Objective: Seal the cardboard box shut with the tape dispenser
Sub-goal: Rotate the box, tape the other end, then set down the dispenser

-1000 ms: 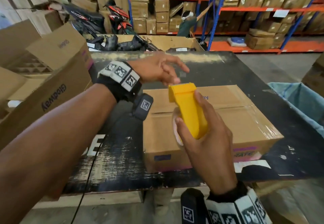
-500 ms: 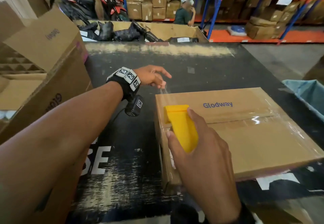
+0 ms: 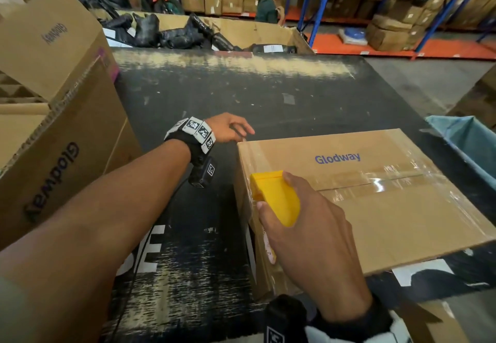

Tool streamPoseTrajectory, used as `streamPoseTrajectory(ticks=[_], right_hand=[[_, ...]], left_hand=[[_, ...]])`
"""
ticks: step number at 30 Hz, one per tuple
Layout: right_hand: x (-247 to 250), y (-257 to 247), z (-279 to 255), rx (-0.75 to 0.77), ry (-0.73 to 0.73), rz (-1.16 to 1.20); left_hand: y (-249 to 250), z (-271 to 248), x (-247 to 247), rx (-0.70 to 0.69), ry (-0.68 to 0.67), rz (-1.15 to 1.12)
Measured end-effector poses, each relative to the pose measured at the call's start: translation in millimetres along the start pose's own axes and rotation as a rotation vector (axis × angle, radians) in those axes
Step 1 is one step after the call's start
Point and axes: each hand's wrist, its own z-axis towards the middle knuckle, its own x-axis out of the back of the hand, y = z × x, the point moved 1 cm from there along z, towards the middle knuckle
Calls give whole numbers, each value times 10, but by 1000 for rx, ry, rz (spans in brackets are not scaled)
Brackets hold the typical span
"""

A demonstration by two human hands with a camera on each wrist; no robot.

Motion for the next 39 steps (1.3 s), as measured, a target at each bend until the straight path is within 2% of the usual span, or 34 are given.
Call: streamPoseTrajectory(ticks=[2, 4, 7, 10, 13, 16, 18, 22, 25, 29, 32, 37, 39], right_hand=[[-6, 19, -1, -1, 6, 0], [-4, 27, 2, 0, 11, 11], [-3, 12, 6, 8, 24, 7], [11, -31, -19, 3, 38, -12], [69, -47, -187, 20, 34, -52], [157, 95, -651, 23, 22, -105], [206, 292, -1056, 5, 72, -121], [115, 656, -1531, -97, 44, -263], [-40, 741, -1527, -97, 3, -343], [-252, 968, -1395, -179, -247, -275], [-353, 1171, -1436, -309, -407, -156], [-122, 1299, -1331, -233, -223, 86], [-39, 1388, -1306, -172, -207, 172]], left_hand=[[-31, -145, -60, -31, 117, -225], [-88, -302, -224, -99, 141, -397], [-180, -447, -490, -246, 166, -445], [-205, -443, -553, -288, 189, -482], [-196, -467, -542, -275, 213, -432], [-181, -506, -562, -284, 242, -393], [-163, -517, -579, -288, 247, -373], [-162, -528, -577, -283, 259, -291], [-140, -546, -588, -279, 263, -269], [-72, -604, -601, -274, 270, -256], [-53, -616, -599, -274, 254, -263], [9, -687, -620, -278, 267, -126], [62, -730, -639, -290, 311, 5]])
